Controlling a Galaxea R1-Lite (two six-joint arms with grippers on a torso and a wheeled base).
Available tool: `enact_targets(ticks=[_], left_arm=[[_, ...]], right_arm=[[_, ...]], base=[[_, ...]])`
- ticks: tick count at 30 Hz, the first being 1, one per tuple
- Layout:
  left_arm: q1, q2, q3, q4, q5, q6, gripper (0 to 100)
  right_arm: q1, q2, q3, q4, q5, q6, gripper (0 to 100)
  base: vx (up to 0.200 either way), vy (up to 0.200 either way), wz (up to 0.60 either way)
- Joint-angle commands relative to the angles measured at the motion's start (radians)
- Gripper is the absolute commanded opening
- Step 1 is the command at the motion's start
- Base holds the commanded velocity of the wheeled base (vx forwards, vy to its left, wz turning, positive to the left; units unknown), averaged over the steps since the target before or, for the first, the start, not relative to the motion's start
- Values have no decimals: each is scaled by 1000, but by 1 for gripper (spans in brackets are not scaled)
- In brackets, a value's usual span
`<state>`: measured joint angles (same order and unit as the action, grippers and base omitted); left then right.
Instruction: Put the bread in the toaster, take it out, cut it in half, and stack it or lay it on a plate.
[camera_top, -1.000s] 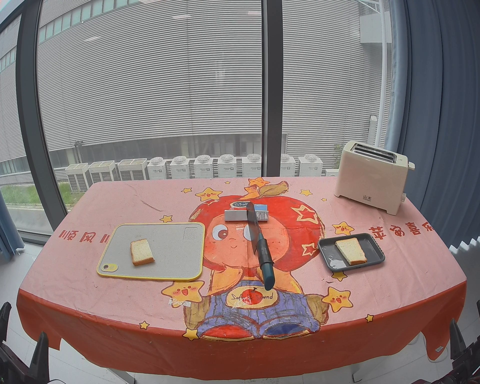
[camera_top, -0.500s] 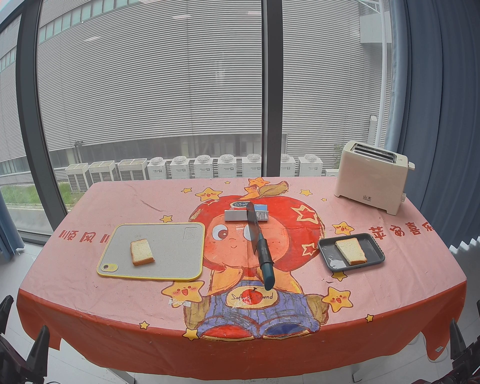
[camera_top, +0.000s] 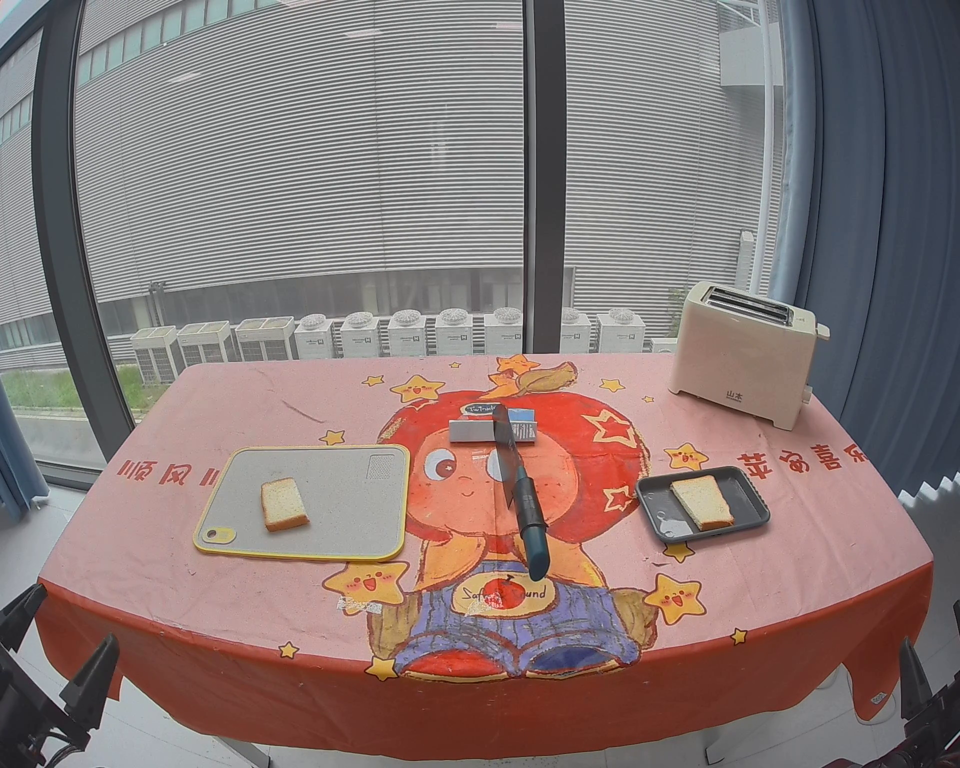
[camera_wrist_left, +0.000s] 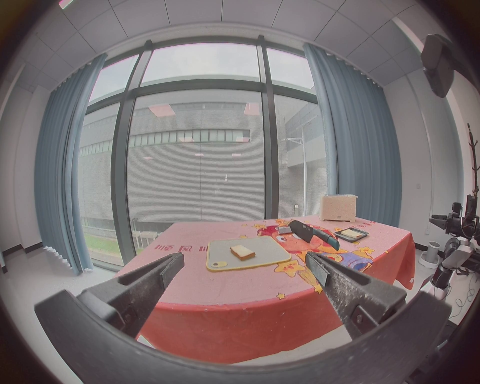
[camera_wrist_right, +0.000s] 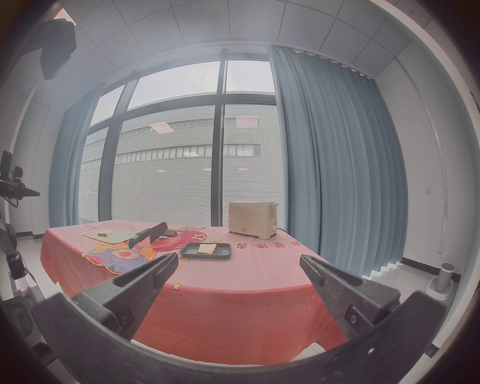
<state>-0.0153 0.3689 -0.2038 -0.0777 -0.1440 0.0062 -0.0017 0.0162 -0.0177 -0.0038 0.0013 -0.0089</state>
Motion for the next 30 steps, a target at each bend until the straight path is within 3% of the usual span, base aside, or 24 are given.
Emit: enact_targets(ticks=[1,30], left_arm=[[2,105,-69,41,4,0,100],[8,538,-318,113,9,-6,100]], right_arm=[[0,-15,18,-1,0,0,100],[0,-15,18,-1,0,0,100]], base=[[0,0,0],[0,0,0]])
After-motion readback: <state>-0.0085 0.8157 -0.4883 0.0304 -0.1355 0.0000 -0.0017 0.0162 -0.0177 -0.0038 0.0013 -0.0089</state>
